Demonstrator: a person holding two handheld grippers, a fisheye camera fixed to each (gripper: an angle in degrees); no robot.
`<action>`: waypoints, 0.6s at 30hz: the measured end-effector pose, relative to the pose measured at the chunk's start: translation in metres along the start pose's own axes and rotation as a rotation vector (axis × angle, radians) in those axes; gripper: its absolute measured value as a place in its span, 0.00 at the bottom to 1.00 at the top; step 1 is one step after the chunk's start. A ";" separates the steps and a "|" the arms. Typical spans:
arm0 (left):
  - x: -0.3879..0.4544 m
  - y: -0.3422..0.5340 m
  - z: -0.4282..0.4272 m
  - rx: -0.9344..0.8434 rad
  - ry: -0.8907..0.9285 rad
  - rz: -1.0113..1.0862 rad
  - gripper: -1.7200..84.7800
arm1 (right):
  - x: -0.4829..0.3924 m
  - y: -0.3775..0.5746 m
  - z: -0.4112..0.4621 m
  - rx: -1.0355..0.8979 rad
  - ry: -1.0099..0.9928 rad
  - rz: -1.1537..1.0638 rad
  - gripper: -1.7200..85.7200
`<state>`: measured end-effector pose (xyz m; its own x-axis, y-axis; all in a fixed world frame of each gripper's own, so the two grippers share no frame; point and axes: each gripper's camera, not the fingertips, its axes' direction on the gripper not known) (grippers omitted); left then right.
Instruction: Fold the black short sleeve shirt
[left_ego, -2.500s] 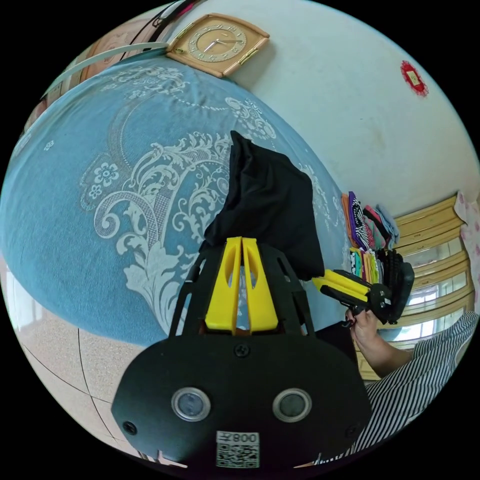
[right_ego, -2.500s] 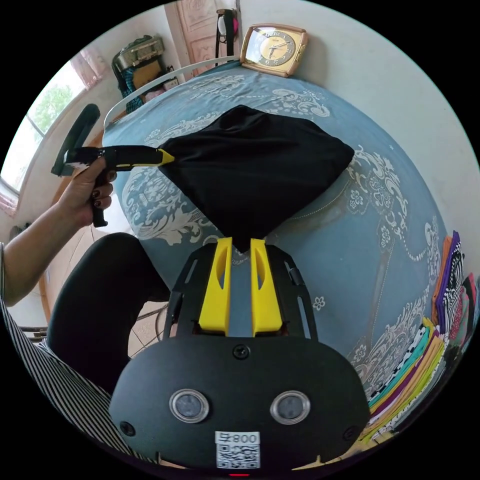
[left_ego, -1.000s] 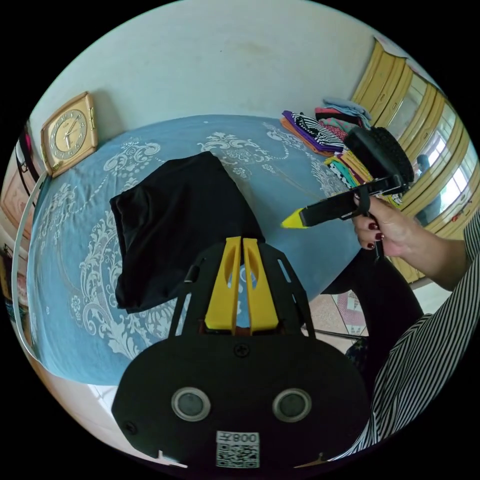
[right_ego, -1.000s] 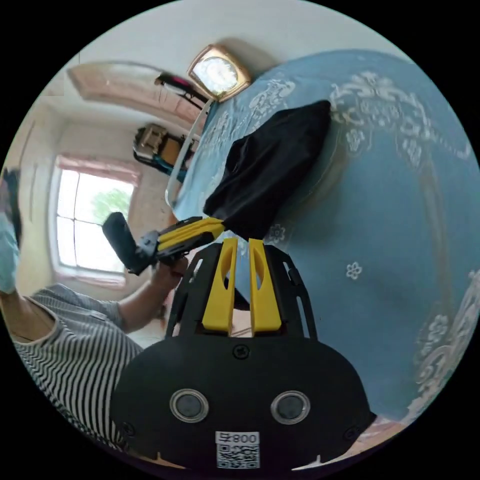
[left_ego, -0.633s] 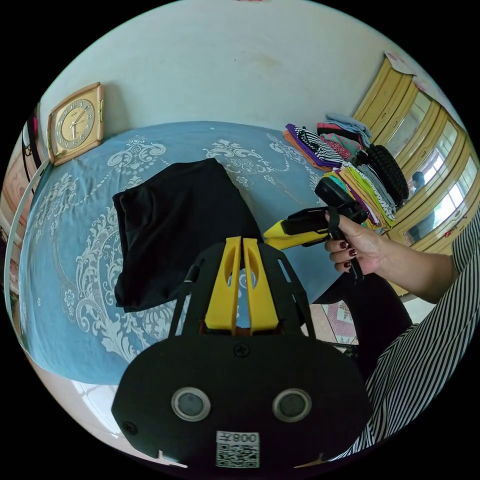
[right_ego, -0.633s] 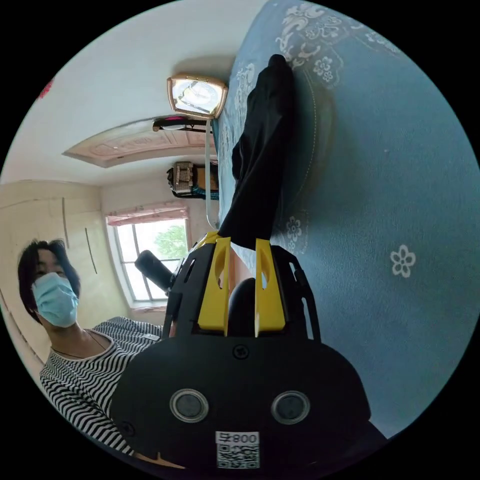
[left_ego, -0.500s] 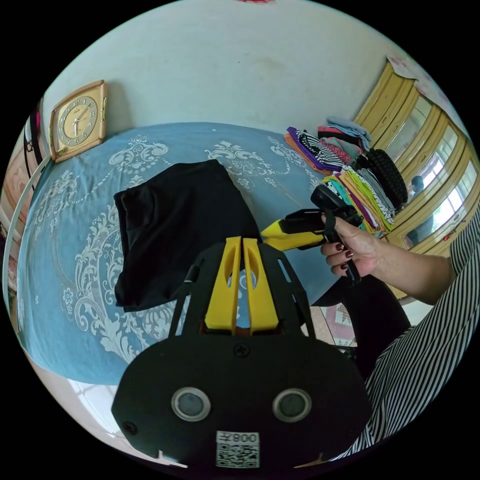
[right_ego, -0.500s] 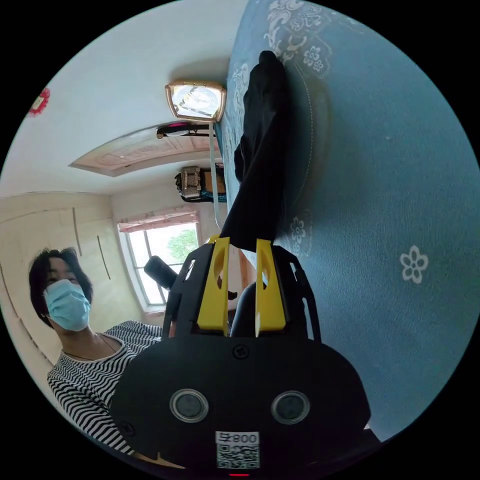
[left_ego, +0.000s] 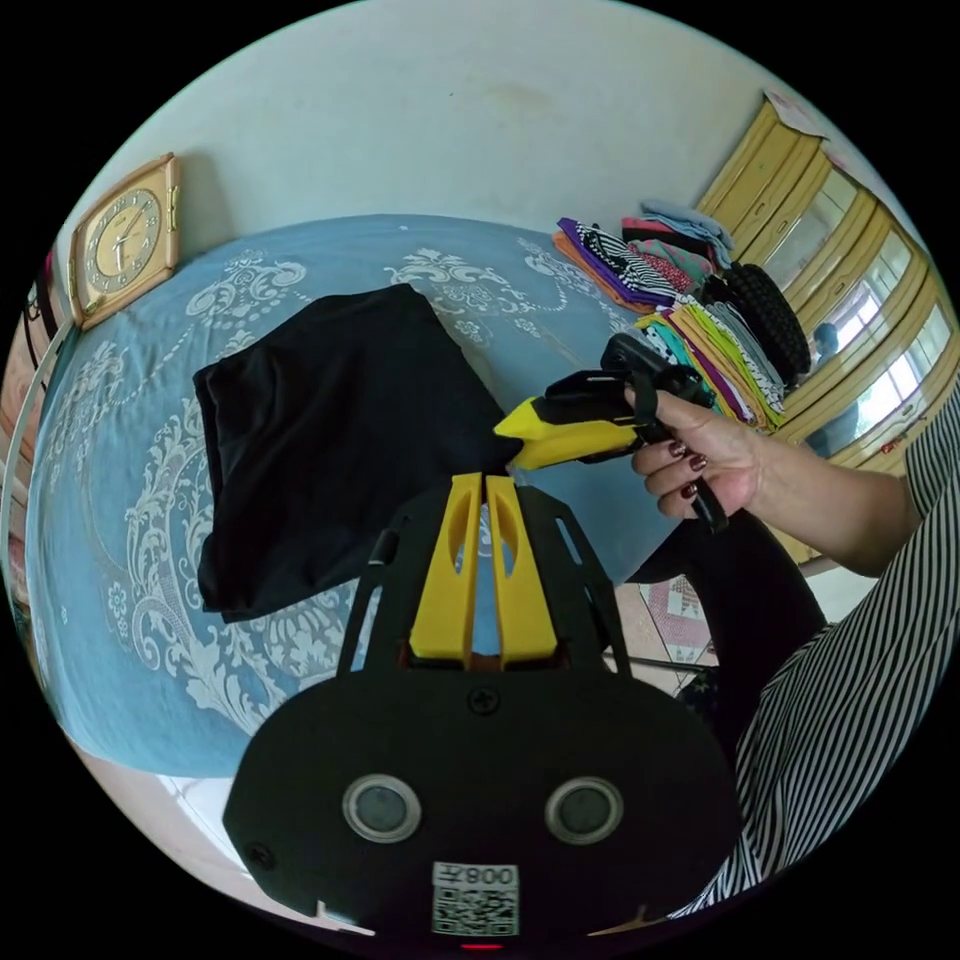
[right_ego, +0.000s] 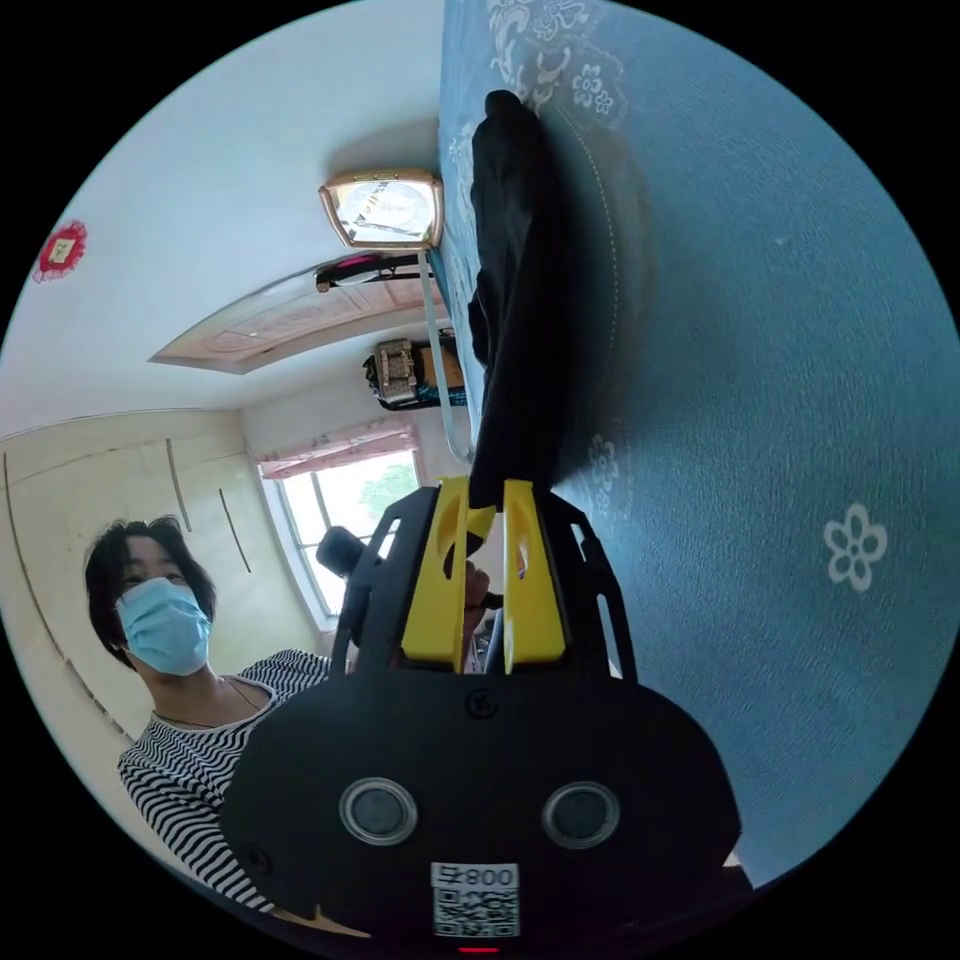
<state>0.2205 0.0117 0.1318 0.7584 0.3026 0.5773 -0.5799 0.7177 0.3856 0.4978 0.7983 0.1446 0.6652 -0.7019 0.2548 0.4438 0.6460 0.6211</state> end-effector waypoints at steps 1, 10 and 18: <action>-0.009 0.004 -0.005 0.007 0.006 -0.010 0.03 | 0.005 0.004 0.008 -0.002 0.012 -0.007 0.07; -0.152 0.092 -0.049 0.140 0.215 -0.534 0.06 | 0.034 0.041 0.053 0.015 0.003 -0.052 0.04; -0.256 0.169 -0.038 0.347 0.561 -0.968 0.13 | 0.070 0.068 0.094 0.025 -0.005 -0.057 0.04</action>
<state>-0.0604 0.0797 0.0221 0.9026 0.0204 -0.4300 0.3271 0.6167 0.7160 0.5184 0.7648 0.2746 0.6362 -0.7388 0.2223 0.4656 0.5975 0.6528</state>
